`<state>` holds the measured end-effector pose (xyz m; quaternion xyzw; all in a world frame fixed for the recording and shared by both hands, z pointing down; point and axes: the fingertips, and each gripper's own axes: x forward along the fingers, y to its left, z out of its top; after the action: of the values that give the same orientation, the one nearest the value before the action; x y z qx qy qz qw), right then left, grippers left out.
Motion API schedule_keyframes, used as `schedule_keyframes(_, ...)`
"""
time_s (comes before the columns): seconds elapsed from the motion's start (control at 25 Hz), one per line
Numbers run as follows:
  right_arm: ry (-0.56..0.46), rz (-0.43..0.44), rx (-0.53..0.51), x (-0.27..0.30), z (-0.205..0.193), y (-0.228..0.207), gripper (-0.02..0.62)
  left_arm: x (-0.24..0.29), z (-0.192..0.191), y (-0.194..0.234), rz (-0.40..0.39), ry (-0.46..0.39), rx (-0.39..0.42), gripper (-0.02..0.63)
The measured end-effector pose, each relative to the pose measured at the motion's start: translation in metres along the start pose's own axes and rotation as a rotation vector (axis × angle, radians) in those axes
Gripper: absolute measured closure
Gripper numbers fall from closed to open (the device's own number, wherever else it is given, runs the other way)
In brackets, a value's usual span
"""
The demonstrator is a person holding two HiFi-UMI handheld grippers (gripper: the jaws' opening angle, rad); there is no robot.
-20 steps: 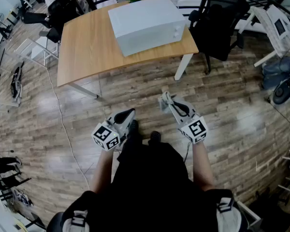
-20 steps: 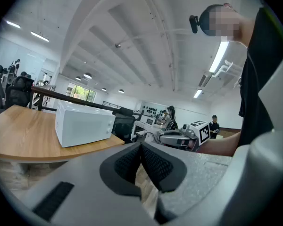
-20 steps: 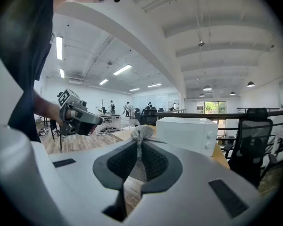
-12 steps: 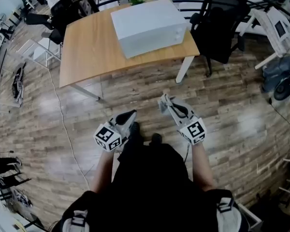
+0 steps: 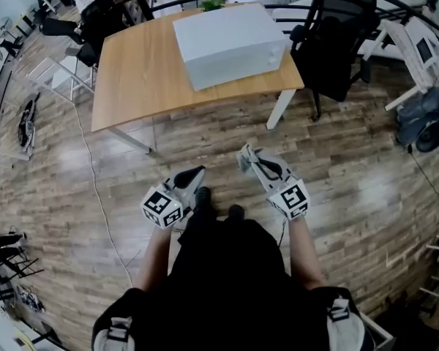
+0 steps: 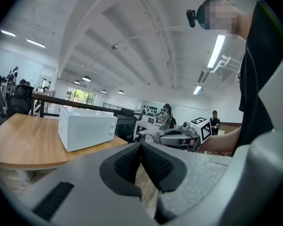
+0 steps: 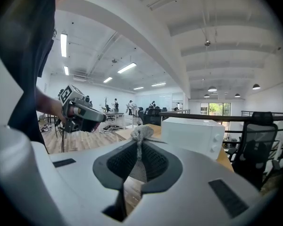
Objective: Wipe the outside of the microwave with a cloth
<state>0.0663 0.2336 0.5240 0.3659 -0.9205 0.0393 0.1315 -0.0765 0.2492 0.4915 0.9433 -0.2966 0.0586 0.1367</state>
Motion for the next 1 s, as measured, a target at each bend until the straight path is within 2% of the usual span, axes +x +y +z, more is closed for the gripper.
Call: schedule_keyframes(1.0, -0.024, 0.059, -0.031, 0.000, 0.007, 0.008, 0.571, -0.014, 0.003, -0.011, 0.062, -0.015, 0.010, 0.603)
